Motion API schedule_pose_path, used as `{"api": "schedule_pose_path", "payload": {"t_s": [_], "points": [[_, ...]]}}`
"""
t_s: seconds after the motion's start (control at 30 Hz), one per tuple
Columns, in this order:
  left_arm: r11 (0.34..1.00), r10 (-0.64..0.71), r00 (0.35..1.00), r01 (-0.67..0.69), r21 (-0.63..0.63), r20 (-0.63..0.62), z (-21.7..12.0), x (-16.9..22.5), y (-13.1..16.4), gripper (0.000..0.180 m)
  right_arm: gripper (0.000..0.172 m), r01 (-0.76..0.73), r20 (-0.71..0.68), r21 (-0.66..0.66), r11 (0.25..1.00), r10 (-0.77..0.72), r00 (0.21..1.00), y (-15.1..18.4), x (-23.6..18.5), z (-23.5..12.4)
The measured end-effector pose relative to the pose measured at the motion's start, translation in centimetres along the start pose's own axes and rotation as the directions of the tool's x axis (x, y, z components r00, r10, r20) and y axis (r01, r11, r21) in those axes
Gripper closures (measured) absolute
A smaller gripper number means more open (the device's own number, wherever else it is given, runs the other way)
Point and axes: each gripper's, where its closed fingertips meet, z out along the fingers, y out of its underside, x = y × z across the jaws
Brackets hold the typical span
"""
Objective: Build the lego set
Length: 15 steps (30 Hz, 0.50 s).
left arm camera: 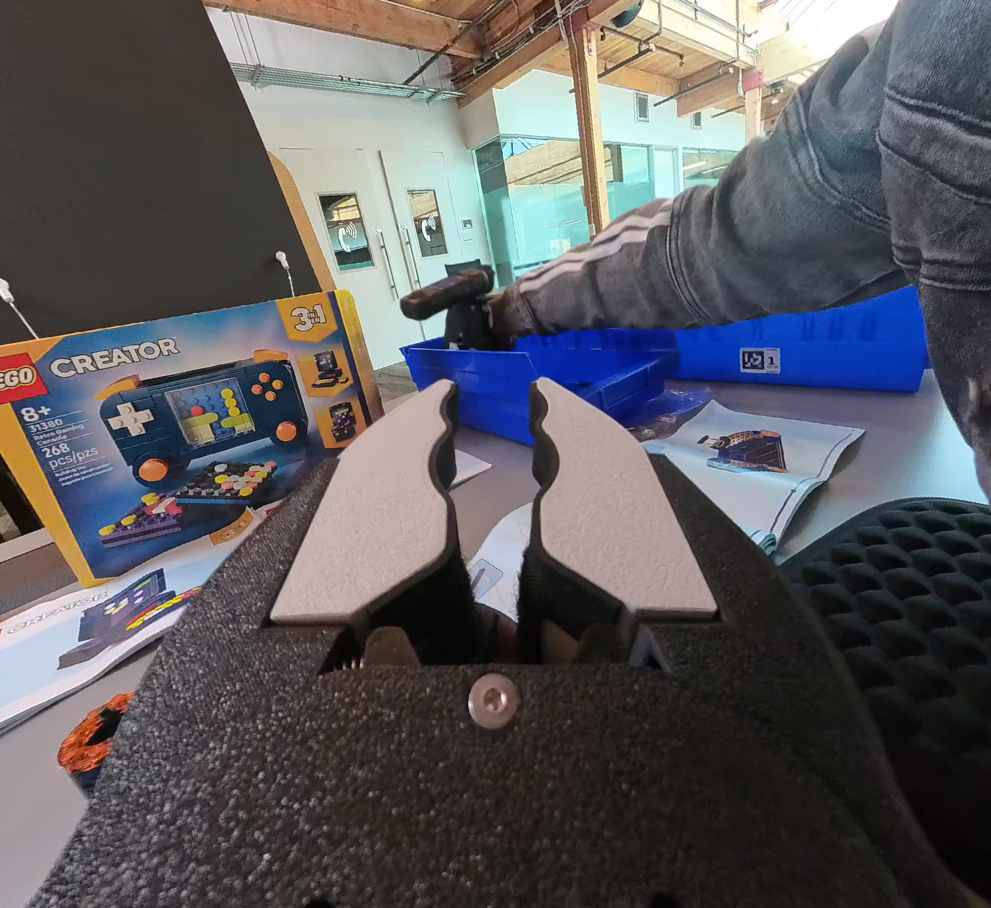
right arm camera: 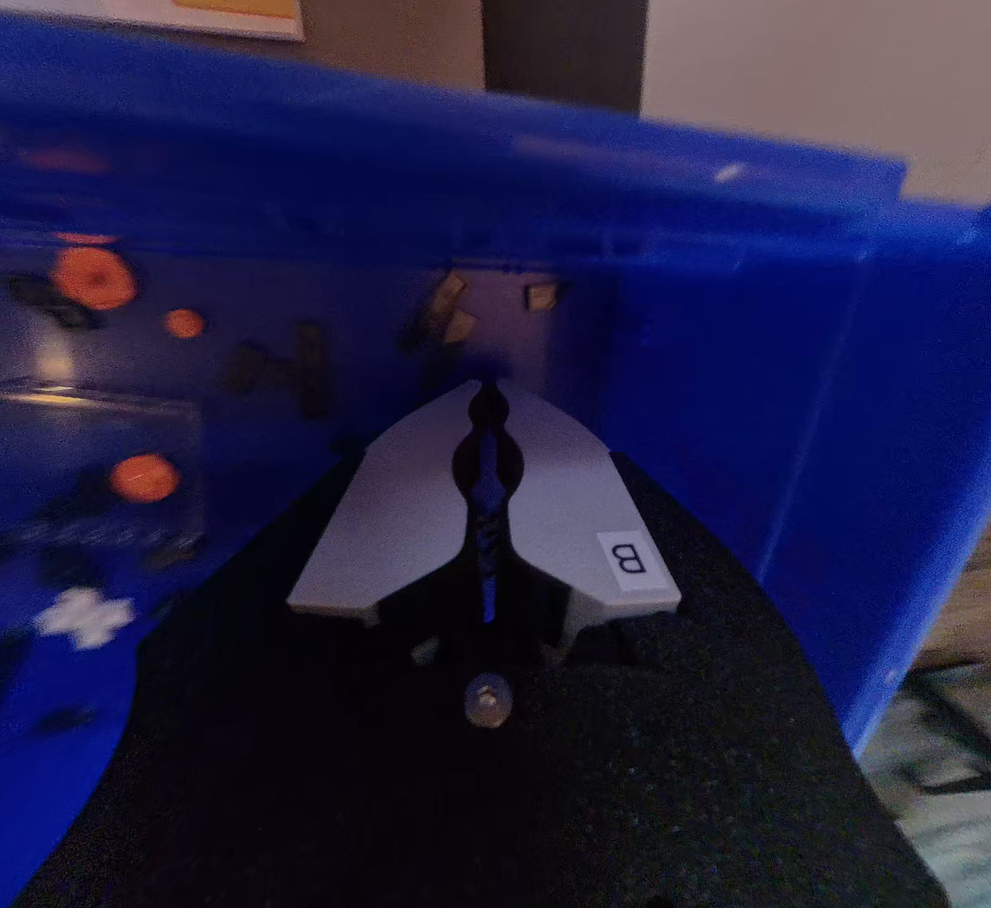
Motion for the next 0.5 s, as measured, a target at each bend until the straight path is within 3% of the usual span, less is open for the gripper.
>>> {"api": "schedule_pose_path", "payload": {"t_s": [0.07, 0.13, 0.3, 0.43, 0.5], "points": [[1.000, 0.005, 1.000, -0.005, 0.004, -0.001, 0.0, 0.0, -0.1, 0.157, 0.172, -0.035, -0.013, -0.034, 0.999, 0.035, 0.999, 0.9, 0.6, -1.1], [1.000, 0.003, 1.000, -0.003, 0.003, -0.001, 0.0, 0.0, -0.1, 0.157, 0.172, -0.016, -0.081, 0.071, 0.997, 0.021, 0.997, 0.2, 1.4, -2.6], [1.000, -0.009, 1.000, 0.009, -0.001, 0.002, 0.0, -0.1, 0.0, 0.157, 0.156, -0.237, 0.171, 0.099, 0.966, 0.218, 0.961, -0.7, -2.4, -3.6], [1.000, -0.009, 1.000, 0.009, 0.000, -0.003, 0.0, 0.0, 0.0, 0.157, 0.157, -0.456, 0.142, 0.052, 0.888, 0.446, 0.884, -0.9, -4.4, -2.9], [1.000, -0.006, 1.000, 0.006, 0.005, -0.012, 0.0, 0.2, -0.1, 0.157, 0.156, -0.497, 0.141, 0.070, 0.865, 0.485, 0.863, -1.1, -5.6, -2.3]]}}
